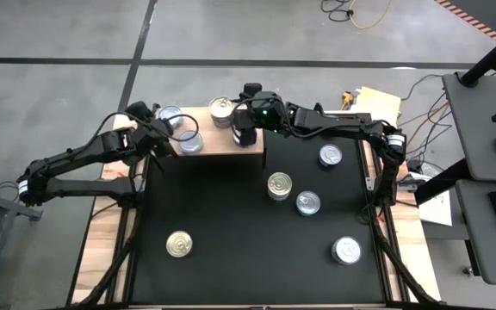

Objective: Stack canned seafood by type on shelf
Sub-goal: Stack the green/white tuna can on top of the other green/white tuna can on the shelf

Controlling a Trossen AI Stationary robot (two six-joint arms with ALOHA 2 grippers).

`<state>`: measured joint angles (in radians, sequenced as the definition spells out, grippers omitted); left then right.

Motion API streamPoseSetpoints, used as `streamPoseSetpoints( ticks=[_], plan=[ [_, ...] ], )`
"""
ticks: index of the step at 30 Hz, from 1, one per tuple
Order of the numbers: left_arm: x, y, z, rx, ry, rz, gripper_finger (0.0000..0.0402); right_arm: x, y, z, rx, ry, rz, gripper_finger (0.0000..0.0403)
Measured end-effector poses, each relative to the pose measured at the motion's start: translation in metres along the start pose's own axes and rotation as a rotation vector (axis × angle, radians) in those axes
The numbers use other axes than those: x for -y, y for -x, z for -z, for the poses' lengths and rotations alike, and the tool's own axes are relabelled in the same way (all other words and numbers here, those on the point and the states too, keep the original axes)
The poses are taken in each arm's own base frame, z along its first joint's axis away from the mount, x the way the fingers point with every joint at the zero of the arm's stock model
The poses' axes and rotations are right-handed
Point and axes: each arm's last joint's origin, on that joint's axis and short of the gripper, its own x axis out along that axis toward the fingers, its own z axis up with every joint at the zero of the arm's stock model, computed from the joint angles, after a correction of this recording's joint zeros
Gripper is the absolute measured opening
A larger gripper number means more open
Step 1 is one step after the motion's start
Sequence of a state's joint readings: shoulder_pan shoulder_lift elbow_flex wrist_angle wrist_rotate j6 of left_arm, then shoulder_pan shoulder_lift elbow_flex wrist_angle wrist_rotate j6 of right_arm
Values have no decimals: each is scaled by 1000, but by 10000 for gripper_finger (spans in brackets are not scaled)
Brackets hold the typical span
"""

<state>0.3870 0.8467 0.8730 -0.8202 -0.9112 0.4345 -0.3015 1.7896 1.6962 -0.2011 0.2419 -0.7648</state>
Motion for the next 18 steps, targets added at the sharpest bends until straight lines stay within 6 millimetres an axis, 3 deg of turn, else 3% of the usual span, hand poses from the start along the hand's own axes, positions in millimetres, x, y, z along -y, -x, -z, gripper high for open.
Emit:
streamPoseSetpoints(
  ticks=[5, 11, 18],
  plan=[
    [0, 4, 0, 80, 72, 119, 249, -2, 2, 13, 3, -154, -216, 232],
    [4, 14, 0, 283, 137, 504, 224, 5, 13, 11, 93, -277, -354, 188],
    [6, 16, -1, 313, 209, 619, 144, 2, 28, 2, 93, -275, -384, 114]
  ],
)
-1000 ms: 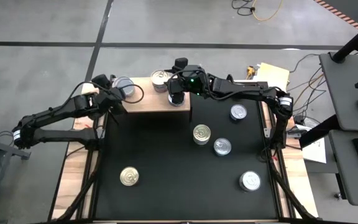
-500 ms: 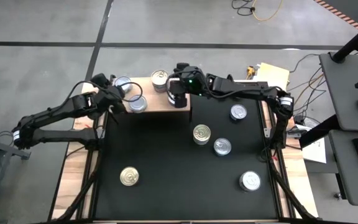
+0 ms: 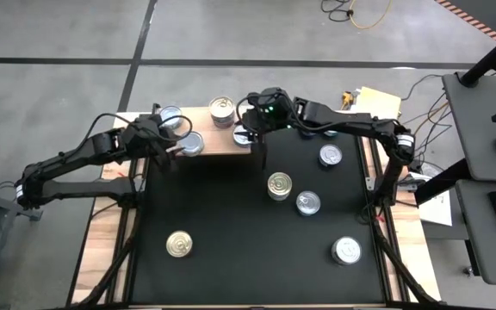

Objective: Stack canned seafood by type on shelf
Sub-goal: Stack the green/white tuna can on top of the other green/white tuna can on the shelf

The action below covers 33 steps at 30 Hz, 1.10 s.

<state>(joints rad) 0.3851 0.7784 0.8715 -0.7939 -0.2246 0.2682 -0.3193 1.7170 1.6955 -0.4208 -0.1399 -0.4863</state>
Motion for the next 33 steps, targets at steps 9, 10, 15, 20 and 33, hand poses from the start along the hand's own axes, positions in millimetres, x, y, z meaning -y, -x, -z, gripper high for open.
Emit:
streamPoseSetpoints(
  ticks=[9, 10, 15, 20, 33],
  plan=[
    [3, -11, 1, -53, 23, 14, 7, -14, -1, 6, -36, -78, -135, 16],
    [3, -11, 1, -54, 26, 13, 9, -16, -1, 6, -32, -86, -148, 13],
    [5, -14, 5, -73, 24, 6, 2, -25, -9, 1, 44, -112, -157, 12],
    [5, -17, 8, -93, 20, -18, 0, -41, -19, -1, 110, -136, -168, 12],
    [5, -17, 9, -97, 16, -31, 0, -76, -35, 9, 103, -216, 25, 12]
  ],
)
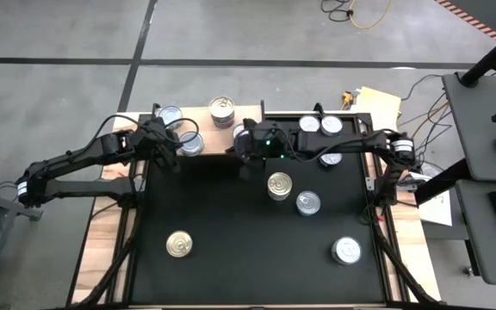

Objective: Stack canned seafood by type on shelf
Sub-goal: Stack the green/white tuna can on top of the other green/white tuna can on the shelf

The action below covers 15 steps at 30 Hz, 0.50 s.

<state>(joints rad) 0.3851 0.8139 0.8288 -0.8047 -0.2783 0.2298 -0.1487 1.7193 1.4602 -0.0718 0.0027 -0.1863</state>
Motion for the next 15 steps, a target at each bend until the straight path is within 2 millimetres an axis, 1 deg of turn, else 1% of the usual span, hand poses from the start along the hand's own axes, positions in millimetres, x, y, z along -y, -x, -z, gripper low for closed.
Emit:
streamPoseSetpoints(
  ticks=[3, 6, 8, 10, 15],
  plan=[
    [0, 0, 0, 1, 0, 0, 0, -7, -1, 4, -18, -32, -10, 12],
    [0, -1, -2, 15, 4, -4, 0, -15, -5, 6, -4, -15, -18, 12],
    [0, -2, -4, 29, 8, -9, 0, -20, -9, 11, -6, 49, -18, 12],
    [-1, -4, -8, 54, 16, -17, 0, -27, -18, 15, 23, 137, -20, 12],
    [-1, -8, -13, 72, -5, -28, 0, -29, -31, 15, 132, 322, 18, 12]
  ],
)
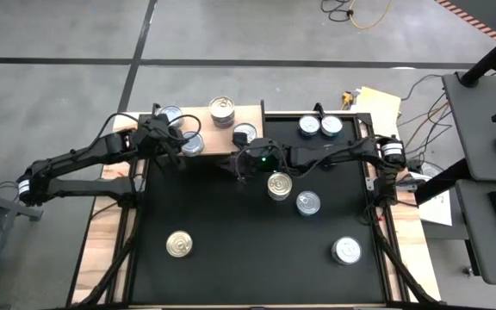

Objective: Stack canned seafood by type on shelf
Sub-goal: Stack the green/white tuna can on top of the other green/white tuna can on the shelf

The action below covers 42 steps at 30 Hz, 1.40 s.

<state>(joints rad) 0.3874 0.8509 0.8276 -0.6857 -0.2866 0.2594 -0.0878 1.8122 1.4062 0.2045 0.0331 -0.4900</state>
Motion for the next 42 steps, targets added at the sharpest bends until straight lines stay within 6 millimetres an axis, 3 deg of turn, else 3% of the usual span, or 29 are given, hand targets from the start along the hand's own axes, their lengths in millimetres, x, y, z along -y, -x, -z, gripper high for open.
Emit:
streamPoseSetpoints(
  ticks=[8, 16, 26, 35, 42],
  plan=[
    [-3, 3, 0, 10, 10, -76, 0, -5, -24, 14, -42, 223, 93, 30],
    [-3, 7, 3, 0, 20, -72, 0, -10, -49, 21, -60, 362, 103, 120],
    [3, -4, 14, -40, 24, -62, 0, -7, -72, 17, -77, 482, 171, 236],
    [3, -5, 14, -42, 27, -62, 0, -6, -94, 17, -136, 518, 217, 294],
    [5, -12, 13, -72, 16, -54, 0, -4, -99, 16, -158, 527, 231, 321]
  ],
)
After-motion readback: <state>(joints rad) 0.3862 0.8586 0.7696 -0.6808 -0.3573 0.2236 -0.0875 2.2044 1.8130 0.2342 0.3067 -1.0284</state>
